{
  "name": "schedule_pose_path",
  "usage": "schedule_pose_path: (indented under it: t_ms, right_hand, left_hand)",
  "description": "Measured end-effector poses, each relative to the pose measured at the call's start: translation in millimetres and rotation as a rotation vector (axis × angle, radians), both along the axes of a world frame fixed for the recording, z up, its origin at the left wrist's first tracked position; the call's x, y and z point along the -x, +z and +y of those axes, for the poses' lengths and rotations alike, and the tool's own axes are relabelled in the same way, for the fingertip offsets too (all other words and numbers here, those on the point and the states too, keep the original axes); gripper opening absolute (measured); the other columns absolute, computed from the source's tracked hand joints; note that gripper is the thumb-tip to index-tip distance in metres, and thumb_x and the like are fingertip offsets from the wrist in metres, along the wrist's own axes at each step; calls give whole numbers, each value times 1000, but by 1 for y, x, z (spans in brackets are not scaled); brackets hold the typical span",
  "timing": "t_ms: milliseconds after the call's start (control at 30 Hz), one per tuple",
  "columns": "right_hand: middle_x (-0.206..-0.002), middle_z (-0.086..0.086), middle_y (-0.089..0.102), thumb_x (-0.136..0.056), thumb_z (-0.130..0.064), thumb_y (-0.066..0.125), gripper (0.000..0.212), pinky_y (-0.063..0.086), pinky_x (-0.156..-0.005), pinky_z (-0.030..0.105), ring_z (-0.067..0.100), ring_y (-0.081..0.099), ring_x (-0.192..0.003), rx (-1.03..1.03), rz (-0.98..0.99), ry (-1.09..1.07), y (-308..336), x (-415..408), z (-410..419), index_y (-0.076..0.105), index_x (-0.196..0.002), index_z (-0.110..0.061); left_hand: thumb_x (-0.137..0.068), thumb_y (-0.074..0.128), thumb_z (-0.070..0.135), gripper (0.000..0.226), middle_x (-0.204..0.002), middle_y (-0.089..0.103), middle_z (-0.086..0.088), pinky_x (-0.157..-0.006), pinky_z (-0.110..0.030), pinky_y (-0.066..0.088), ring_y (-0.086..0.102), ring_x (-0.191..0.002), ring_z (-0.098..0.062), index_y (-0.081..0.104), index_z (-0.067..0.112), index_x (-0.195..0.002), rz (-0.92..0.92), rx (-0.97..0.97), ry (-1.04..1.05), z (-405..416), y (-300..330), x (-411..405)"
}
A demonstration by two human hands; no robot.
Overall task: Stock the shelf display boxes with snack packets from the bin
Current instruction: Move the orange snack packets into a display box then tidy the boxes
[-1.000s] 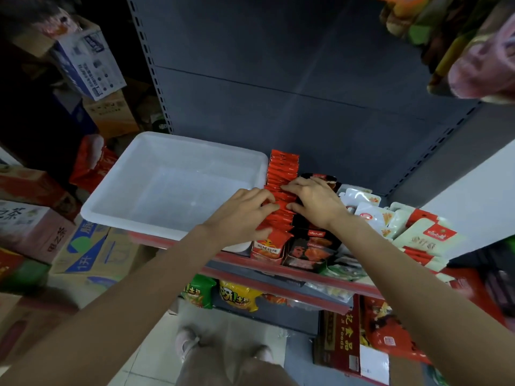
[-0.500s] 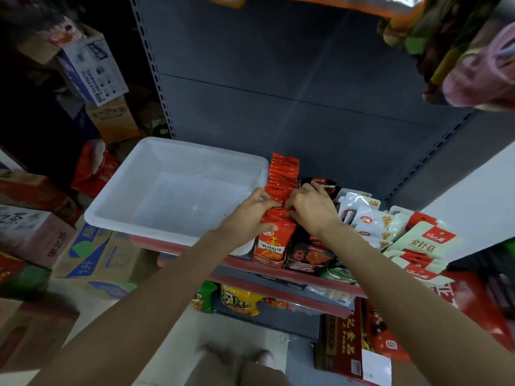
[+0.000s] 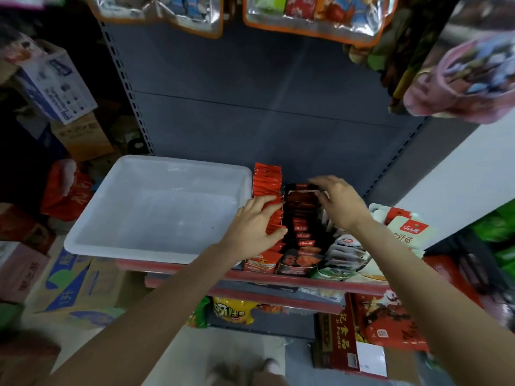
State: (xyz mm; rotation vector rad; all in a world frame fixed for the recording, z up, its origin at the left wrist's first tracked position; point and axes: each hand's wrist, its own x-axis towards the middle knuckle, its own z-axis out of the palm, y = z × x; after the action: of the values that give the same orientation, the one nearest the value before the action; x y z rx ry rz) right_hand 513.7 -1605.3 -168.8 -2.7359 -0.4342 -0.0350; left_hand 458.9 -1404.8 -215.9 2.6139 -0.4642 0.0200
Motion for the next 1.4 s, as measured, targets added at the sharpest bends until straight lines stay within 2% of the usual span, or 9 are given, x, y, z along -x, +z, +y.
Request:
schedule_pose_path:
  t_ms: [167, 467, 600, 700, 767, 900, 1067, 1167, 1400]
  right_hand:
    - [-109, 9, 68, -92, -18, 56, 24, 53, -82, 41, 29, 62, -102, 145, 73, -43, 5, -19, -7, 65, -115, -19]
    - [-101, 11, 62, -89, -4, 47, 19, 37, -65, 30, 32, 61, -92, 477, -16, 97, 0, -40, -6, 62, -97, -11]
    - [-105, 11, 62, -89, -2, 46, 23, 39, -67, 32, 33, 61, -96, 479, 4, 147, -5, -43, 0, 62, -104, -11]
    - [-104, 11, 63, -88, 0, 47, 28, 39, -69, 30, 33, 60, -97, 441, 38, 184, -6, -46, -1, 64, -105, -13]
    - [-100, 10, 64, -85, 1, 49, 27, 40, -68, 28, 32, 62, -92, 366, 88, 173, -8, -51, -6, 67, -97, -15]
    - [-97, 6, 67, -87, -6, 57, 15, 44, -69, 28, 28, 63, -86, 261, 152, 151, -11, -58, -15, 67, -87, -17]
    - [-103, 7, 64, -89, -9, 52, 19, 40, -66, 27, 28, 63, -91, 466, 112, 236, -8, -55, -3, 65, -98, -19]
    - [-105, 8, 64, -90, -10, 52, 20, 40, -65, 28, 28, 63, -95, 542, 74, 286, -10, -55, 4, 64, -106, -16]
    - [-111, 3, 61, -86, -24, 65, 26, 49, -76, 34, 25, 59, -99, 196, 119, 149, -8, -64, -21, 59, -111, -20]
  left_hand:
    - [-100, 40, 25, 48, -150, 31, 0, -114, -30, 22, 27, -138, -17, 33, 13, -146, 17, 21, -4, -24, 10, -26]
    - [-99, 41, 12, 38, -140, 46, -9, -107, -23, 29, 42, -129, -21, 45, 10, -137, 159, 209, 139, -55, 7, -49]
    - [-95, 41, 2, 33, -123, 61, -11, -84, -9, 32, 57, -109, -21, 60, 5, -121, 133, 282, 248, -59, 10, -58]
    - [-92, 48, 2, 30, -110, 67, -8, -85, -18, 47, 63, -93, -18, 65, 9, -115, 157, 331, 258, -56, 9, -58]
    - [-94, 46, 6, 28, -90, 68, -2, -69, -16, 50, 60, -70, -12, 66, 12, -112, 210, 373, 296, -53, 8, -58]
    - [-96, 39, 1, 33, -111, 68, -6, -84, -21, 51, 64, -101, -15, 67, 8, -112, 318, 427, 269, -49, 13, -68]
    - [-88, 64, 9, 18, -100, 69, -1, -69, -8, 42, 61, -89, -8, 72, 9, -104, 323, 197, 141, -50, 24, -82]
    - [-83, 70, 10, 15, -98, 71, -3, -80, -22, 46, 63, -92, -14, 74, 9, -97, 287, 72, 125, -55, 20, -87]
    - [-87, 62, 39, 31, -109, 53, 7, -92, -23, 39, 48, -104, -7, 66, 20, -111, 94, 219, 113, -42, 18, -71]
